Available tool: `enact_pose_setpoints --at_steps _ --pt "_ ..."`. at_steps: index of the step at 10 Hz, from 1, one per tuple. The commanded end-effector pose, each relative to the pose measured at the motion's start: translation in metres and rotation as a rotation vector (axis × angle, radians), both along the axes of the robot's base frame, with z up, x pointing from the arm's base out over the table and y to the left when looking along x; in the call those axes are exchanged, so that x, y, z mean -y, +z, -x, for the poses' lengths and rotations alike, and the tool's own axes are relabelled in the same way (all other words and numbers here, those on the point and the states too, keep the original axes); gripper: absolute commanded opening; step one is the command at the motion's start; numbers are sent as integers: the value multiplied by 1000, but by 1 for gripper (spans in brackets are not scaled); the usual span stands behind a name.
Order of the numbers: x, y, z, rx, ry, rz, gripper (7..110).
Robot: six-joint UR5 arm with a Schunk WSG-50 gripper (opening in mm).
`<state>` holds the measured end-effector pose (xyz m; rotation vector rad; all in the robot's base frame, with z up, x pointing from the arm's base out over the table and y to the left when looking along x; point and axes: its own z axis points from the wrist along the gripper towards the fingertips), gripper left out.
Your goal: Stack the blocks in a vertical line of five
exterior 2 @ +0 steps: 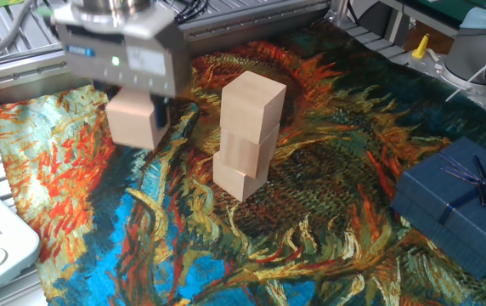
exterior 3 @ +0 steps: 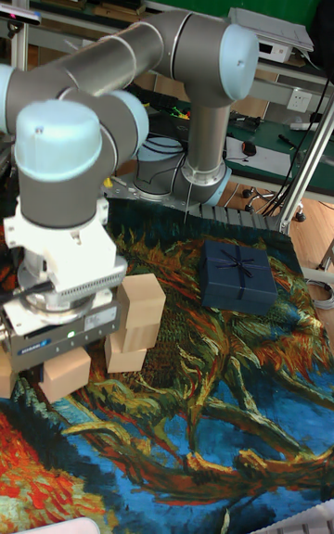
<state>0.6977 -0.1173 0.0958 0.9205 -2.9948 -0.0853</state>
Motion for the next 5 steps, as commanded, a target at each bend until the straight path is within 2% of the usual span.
enact_pose_setpoints --at_steps 1,5 --pt "-9 37 13 -14 -45 -33 22" --pt "-26 76 31 -21 -116 -23 22"
